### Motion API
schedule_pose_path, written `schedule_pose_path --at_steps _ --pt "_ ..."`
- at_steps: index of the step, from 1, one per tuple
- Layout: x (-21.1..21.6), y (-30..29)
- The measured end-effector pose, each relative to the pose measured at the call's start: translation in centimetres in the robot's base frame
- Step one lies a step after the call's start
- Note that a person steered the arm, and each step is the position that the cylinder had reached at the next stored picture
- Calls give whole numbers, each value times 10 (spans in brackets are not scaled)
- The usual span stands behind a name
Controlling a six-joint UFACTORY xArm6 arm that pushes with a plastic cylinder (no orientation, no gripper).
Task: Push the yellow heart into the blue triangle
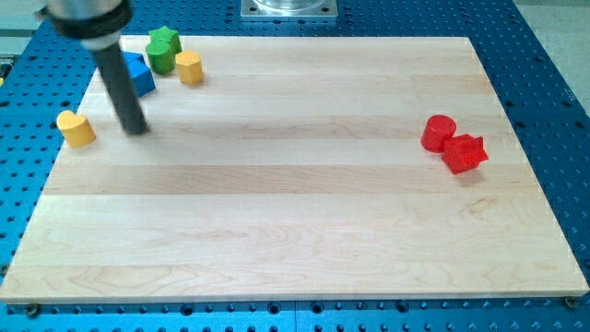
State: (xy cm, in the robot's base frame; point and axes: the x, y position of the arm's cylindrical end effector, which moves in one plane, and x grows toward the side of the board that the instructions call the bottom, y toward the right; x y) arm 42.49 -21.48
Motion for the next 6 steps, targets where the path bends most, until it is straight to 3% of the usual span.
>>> schedule_pose_path --at_steps 1,2,3,4,5,6 --pt "54 -65" --pt "37 -90" --pt "-54 -50" --pt "-89 -17" --pt "-33 -53" --pt "-20 37"
